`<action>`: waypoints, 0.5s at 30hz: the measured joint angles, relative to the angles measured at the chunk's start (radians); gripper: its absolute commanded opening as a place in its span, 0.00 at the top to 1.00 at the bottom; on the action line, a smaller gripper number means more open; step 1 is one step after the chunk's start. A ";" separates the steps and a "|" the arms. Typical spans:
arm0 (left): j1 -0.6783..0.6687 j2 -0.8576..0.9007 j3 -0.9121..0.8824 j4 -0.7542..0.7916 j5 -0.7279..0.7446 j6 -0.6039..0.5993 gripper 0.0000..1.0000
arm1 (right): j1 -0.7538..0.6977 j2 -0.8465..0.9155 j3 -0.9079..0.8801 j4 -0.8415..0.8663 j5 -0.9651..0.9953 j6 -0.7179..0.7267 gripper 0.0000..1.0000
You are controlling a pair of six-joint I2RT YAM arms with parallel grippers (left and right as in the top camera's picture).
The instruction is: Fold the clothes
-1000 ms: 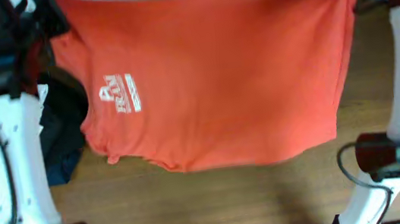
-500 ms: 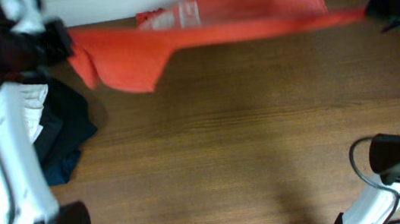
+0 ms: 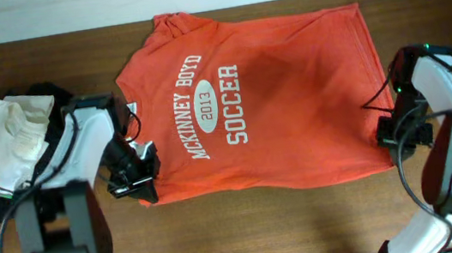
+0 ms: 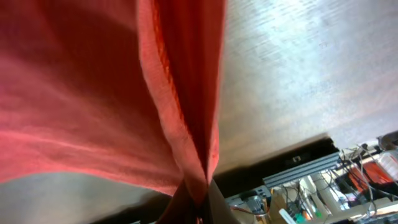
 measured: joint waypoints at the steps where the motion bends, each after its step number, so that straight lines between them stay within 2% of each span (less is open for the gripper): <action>1: 0.000 -0.061 -0.037 0.025 -0.001 0.000 1.00 | -0.013 -0.049 -0.036 0.015 0.001 0.013 0.96; 4: 0.000 -0.344 -0.099 0.038 -0.008 -0.027 1.00 | -0.092 -0.228 -0.114 0.041 0.001 0.035 0.96; 8: 0.000 -0.562 -0.119 0.003 -0.008 -0.097 1.00 | -0.160 -0.421 -0.130 0.048 0.000 0.040 0.96; 12: 0.000 -0.564 -0.123 0.177 -0.008 -0.150 1.00 | -0.130 -0.408 -0.132 0.141 -0.012 0.039 0.96; 15: 0.000 -0.472 -0.124 0.360 -0.008 -0.186 1.00 | -0.092 -0.372 -0.136 0.289 -0.034 0.039 0.96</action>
